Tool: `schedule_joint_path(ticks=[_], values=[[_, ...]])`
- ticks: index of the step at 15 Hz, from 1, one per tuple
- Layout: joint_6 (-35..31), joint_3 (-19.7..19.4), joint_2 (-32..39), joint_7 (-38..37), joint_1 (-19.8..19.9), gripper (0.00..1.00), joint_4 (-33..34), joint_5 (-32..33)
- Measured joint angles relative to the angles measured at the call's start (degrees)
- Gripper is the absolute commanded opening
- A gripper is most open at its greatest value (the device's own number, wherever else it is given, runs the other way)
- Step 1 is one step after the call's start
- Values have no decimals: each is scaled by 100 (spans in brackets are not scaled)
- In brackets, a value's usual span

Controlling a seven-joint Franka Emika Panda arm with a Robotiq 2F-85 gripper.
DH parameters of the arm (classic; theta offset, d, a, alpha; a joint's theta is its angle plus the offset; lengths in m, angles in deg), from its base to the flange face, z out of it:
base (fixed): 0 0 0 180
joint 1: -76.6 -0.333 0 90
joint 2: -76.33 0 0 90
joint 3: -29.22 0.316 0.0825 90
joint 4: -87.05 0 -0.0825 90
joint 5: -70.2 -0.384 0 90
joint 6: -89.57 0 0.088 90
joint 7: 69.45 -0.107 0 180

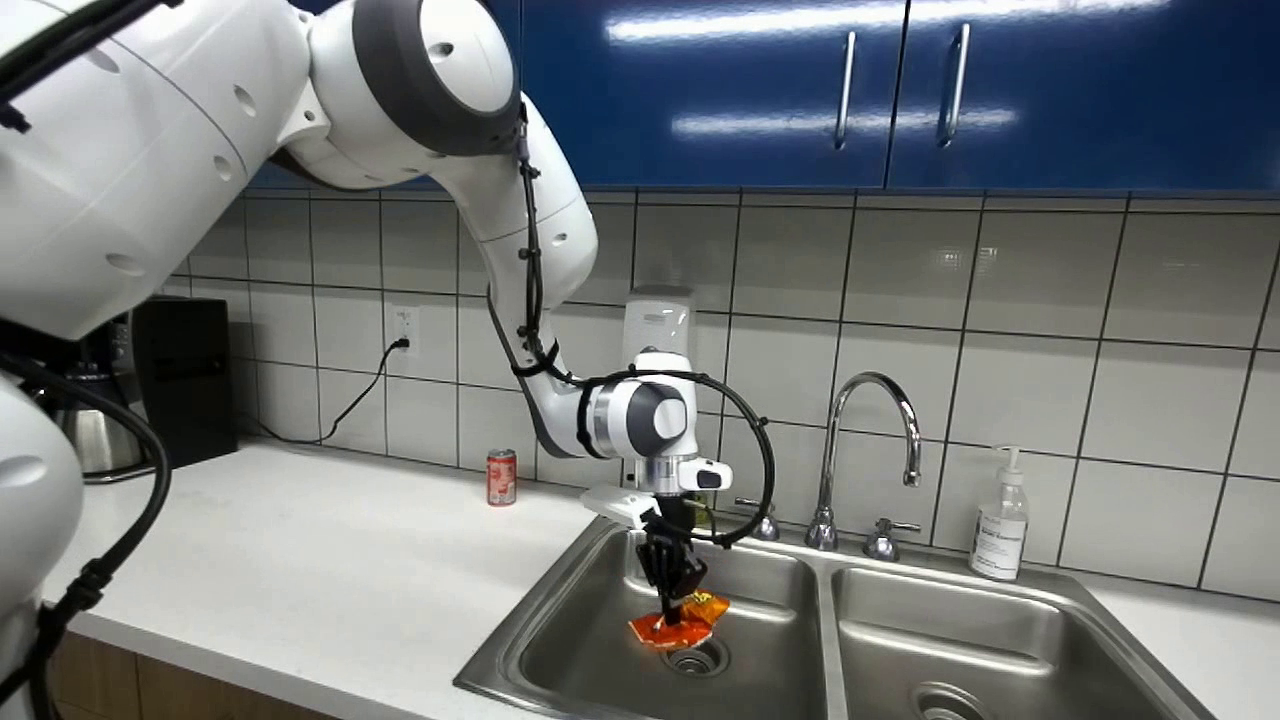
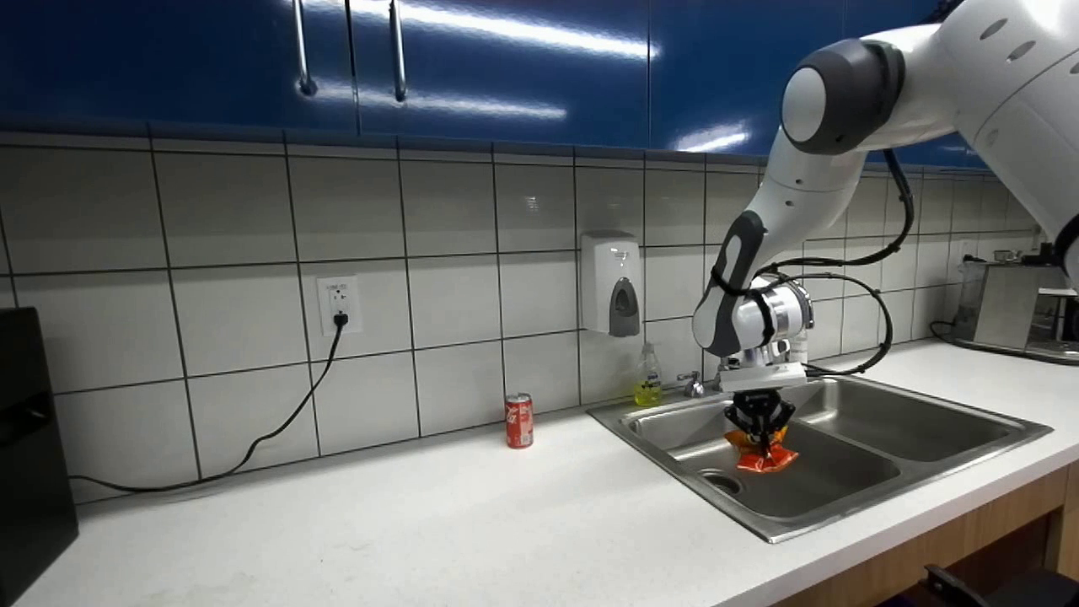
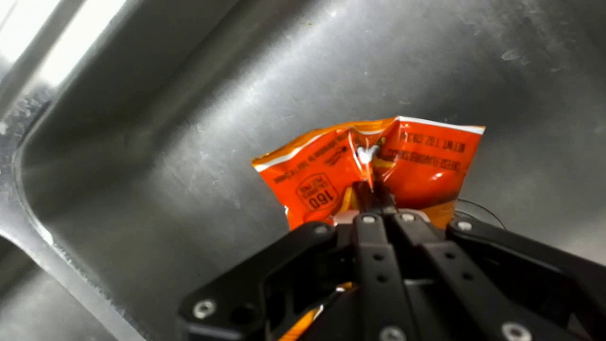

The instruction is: Put the orange packet inside the sink.

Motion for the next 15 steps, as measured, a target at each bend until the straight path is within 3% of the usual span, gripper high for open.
schedule_joint_path(ticks=[7,15], values=[[73,-13,745,87,136,0,391,-28],[307,-37,1097,160,158,0,651,-54]])
